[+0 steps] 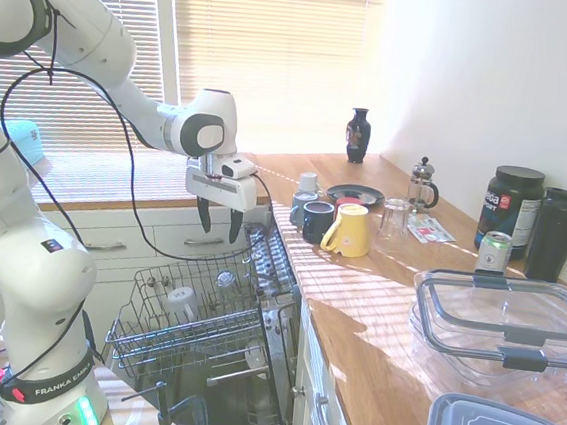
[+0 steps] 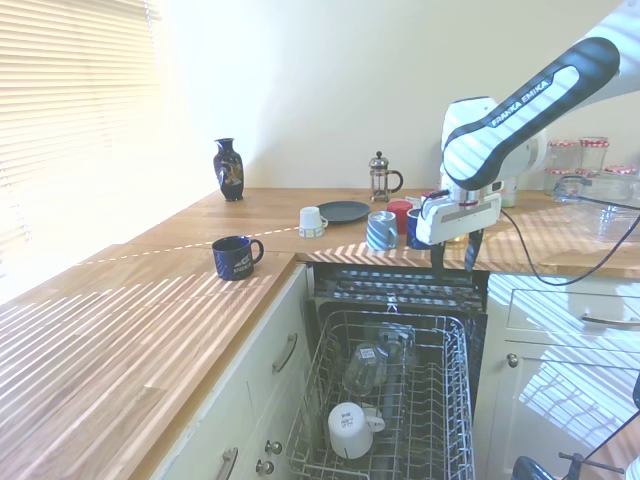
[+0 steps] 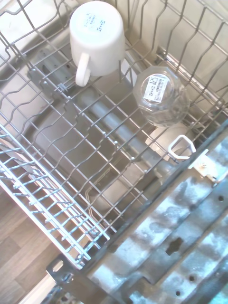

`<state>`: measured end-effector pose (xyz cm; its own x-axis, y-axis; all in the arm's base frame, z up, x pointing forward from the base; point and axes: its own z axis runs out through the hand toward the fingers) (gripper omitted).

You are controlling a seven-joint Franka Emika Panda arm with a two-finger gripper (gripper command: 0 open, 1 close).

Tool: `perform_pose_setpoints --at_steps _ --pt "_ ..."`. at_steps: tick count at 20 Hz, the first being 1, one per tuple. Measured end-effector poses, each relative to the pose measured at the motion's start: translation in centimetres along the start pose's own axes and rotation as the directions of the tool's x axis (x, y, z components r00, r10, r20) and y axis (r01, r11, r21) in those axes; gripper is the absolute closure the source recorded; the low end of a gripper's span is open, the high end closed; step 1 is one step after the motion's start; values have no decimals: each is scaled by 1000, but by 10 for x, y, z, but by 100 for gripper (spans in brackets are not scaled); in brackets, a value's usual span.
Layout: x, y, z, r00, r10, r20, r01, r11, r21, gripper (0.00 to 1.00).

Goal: Take a mug cup out of the rack

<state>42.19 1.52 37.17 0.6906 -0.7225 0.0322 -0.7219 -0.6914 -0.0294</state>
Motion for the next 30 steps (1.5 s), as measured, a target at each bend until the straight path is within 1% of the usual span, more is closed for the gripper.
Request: perform_pose_setpoints --at_steps 3,4,6,7,9,10,11,12,14,17,19,22,23,25,26,27,30 --pt "-1 -2 0 1000 -12 -5 12 1000 -7 0" --pt "-4 -5 0 999 -32 -15 32 999 -11 0" --pt "-14 -15 -1 994 -98 -48 97 995 -15 0" --pt "-19 -20 2 990 -129 -63 128 992 -17 0" --pt "-26 -28 11 979 -193 -70 193 981 -14 0" --pt "-29 -31 18 971 -229 -68 228 973 -13 0" --pt "-31 -34 26 960 -272 -62 271 962 -16 0" --pt "-34 -38 34 946 -321 -53 321 947 -19 0" --pt "-40 -45 55 909 -415 -33 415 910 -24 0" --pt "-51 -58 91 843 -538 -7 537 842 -53 0" --pt "-59 -72 115 793 -609 11 608 790 -81 0" --pt "-75 -92 156 711 -702 47 702 703 -115 0" --pt "-82 -98 171 686 -725 63 726 677 -118 0" --pt "-91 -106 197 646 -759 84 762 635 -123 0" --pt "-94 -110 209 631 -771 87 775 620 -124 0" --pt "-95 -115 218 620 -780 87 783 610 -122 0" --pt "-98 -132 243 598 -798 76 800 589 -113 0"
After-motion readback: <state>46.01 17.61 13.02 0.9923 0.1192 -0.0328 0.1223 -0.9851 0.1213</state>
